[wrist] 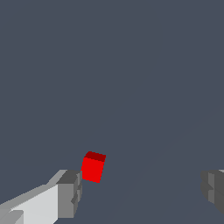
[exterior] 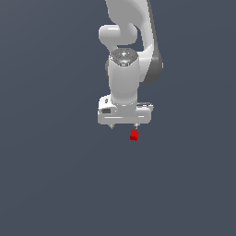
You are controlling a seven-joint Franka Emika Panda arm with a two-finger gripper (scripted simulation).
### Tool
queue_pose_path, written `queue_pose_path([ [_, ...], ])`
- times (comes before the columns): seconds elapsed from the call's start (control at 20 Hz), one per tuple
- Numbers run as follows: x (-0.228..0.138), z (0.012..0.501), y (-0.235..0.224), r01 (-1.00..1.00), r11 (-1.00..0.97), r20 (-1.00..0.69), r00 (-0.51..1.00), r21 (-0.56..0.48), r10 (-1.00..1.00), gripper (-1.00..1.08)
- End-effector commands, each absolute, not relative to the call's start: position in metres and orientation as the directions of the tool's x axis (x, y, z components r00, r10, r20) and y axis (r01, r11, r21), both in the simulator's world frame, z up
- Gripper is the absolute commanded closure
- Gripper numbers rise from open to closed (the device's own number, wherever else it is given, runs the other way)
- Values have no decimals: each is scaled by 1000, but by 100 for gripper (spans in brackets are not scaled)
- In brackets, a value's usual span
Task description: Pick up the red cube and move it to a goal position.
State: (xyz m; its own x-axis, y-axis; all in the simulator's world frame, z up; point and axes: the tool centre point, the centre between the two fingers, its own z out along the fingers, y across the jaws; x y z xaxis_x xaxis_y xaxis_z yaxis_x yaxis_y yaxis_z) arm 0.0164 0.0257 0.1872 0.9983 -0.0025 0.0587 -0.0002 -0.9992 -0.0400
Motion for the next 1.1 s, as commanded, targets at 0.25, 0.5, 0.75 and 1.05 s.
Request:
queue_pose_path([
  [0.25,13,179,29,-11,-999,56,998,-38,-13,-92],
  [0.5,5,156,37,-42,-999,47,998,-33,-43,-92],
  [0.75,-9,117,52,-93,-995,34,995,-24,-94,-92],
  [1.05,-27,64,72,-163,-987,15,987,-11,-163,-92],
])
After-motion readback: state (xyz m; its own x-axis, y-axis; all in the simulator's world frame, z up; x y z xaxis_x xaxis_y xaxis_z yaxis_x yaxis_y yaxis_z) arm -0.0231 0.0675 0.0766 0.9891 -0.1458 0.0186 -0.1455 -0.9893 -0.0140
